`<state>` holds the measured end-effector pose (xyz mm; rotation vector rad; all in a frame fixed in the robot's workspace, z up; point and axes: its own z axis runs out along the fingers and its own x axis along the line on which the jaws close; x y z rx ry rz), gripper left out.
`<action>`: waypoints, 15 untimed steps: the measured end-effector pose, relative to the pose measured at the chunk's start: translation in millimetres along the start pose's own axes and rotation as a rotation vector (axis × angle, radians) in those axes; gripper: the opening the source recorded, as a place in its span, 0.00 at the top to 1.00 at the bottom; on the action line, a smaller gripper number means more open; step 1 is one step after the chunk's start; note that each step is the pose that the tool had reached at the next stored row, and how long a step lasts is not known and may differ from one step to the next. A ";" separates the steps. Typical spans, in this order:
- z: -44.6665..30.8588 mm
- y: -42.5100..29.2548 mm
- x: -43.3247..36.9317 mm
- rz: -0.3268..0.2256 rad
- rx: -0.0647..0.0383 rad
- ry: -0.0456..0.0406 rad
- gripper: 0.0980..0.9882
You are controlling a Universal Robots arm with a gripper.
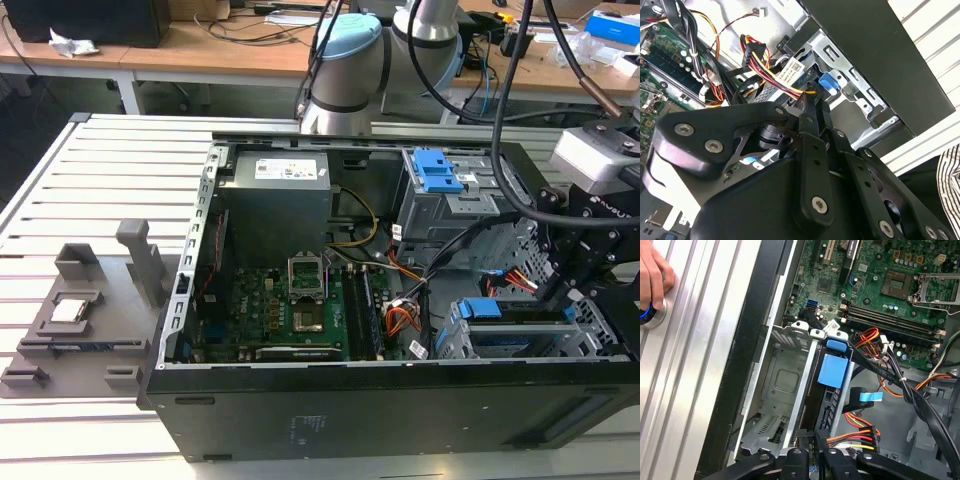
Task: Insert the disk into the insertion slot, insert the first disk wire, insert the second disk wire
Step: 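Insert the first disk wire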
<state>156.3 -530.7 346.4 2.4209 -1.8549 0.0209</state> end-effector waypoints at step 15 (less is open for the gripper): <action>1.2 0.0 0.0 0.209 -0.014 -0.0138 0.91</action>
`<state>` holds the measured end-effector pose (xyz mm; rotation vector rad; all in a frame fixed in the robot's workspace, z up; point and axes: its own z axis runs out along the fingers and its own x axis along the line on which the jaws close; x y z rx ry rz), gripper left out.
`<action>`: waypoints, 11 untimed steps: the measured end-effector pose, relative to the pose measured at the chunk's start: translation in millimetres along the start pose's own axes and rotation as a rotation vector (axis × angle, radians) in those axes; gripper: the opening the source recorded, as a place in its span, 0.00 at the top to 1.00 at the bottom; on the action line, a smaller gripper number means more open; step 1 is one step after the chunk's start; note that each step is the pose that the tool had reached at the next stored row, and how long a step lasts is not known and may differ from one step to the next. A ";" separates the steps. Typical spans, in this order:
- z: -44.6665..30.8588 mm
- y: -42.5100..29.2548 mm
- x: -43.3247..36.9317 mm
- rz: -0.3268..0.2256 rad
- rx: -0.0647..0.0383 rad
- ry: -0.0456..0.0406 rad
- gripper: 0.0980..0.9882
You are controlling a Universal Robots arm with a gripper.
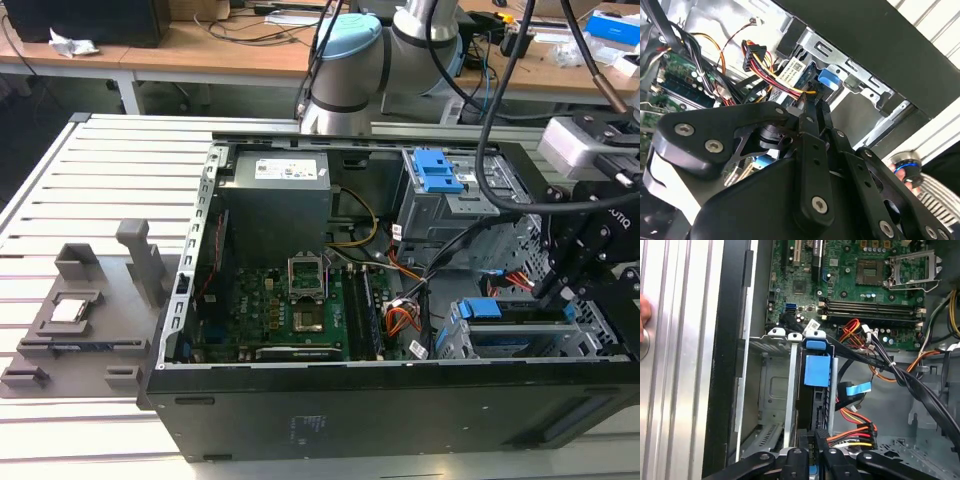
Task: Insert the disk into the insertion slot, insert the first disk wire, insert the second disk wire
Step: 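Insert the first disk wire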
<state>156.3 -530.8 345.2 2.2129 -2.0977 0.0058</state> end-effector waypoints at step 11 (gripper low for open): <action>0.2 4.4 -6.8 0.067 -0.004 -0.0086 0.91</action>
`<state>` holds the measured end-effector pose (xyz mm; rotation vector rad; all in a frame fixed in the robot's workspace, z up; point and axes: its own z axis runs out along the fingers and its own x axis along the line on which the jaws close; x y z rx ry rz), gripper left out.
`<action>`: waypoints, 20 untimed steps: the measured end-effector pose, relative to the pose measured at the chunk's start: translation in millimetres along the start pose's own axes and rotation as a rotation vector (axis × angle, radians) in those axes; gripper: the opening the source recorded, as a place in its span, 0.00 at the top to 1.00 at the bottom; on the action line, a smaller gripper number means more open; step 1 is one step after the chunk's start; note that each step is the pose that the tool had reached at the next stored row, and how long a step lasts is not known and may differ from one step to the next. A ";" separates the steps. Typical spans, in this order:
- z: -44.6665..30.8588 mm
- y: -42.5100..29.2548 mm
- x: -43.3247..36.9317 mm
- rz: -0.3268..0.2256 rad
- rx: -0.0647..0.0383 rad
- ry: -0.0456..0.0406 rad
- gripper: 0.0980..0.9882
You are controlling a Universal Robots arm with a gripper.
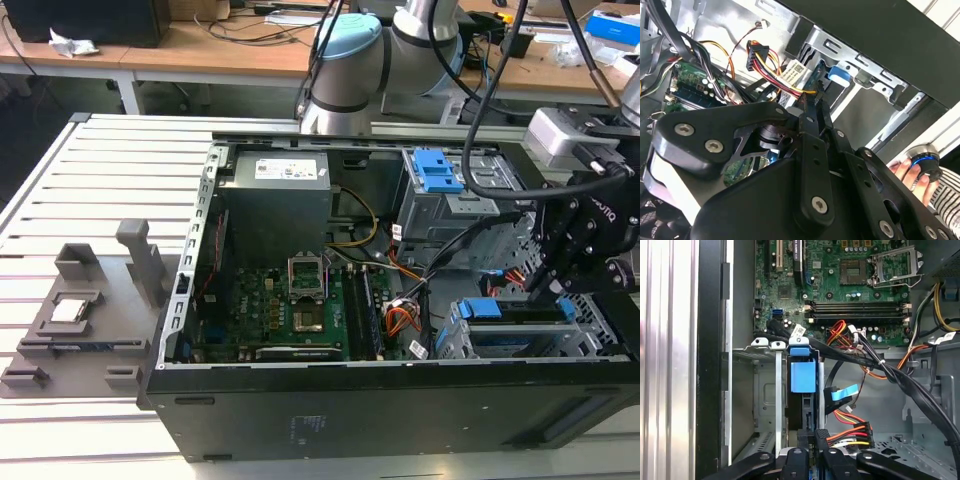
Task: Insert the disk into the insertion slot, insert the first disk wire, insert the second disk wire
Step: 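Insert the first disk wire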
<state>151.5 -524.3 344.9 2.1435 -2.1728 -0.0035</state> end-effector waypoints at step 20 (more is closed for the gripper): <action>0.2 -0.2 1.3 0.065 -0.004 -0.0042 0.91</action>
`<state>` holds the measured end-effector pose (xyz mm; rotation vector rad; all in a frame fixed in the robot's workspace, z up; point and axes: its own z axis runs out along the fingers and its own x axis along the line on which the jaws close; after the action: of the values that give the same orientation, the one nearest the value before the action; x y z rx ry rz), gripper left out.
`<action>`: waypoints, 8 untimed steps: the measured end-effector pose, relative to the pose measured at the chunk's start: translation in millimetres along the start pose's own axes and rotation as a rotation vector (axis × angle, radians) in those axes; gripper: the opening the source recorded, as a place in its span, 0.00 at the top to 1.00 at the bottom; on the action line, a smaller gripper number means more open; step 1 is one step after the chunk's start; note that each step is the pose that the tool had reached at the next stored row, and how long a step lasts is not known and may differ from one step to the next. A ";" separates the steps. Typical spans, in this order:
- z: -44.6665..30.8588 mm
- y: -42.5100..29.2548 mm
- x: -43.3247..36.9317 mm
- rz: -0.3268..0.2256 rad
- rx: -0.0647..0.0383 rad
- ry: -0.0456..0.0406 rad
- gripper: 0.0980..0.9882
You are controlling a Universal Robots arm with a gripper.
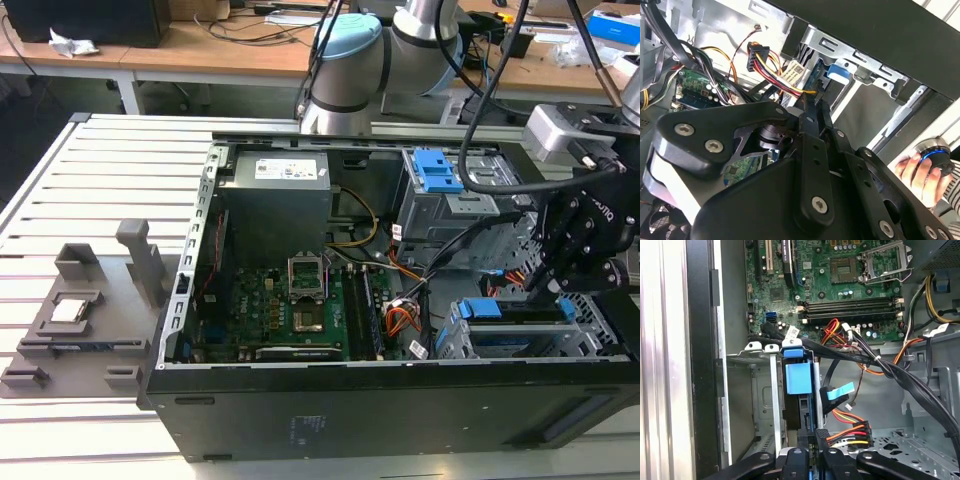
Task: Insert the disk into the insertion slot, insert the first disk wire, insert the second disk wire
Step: 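Insert the first disk wire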
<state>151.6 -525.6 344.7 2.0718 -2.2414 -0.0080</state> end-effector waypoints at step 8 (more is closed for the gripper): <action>2.7 -0.2 -0.1 -0.008 0.001 0.0008 0.91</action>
<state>151.6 -525.7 342.0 2.0812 -2.2324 -0.0072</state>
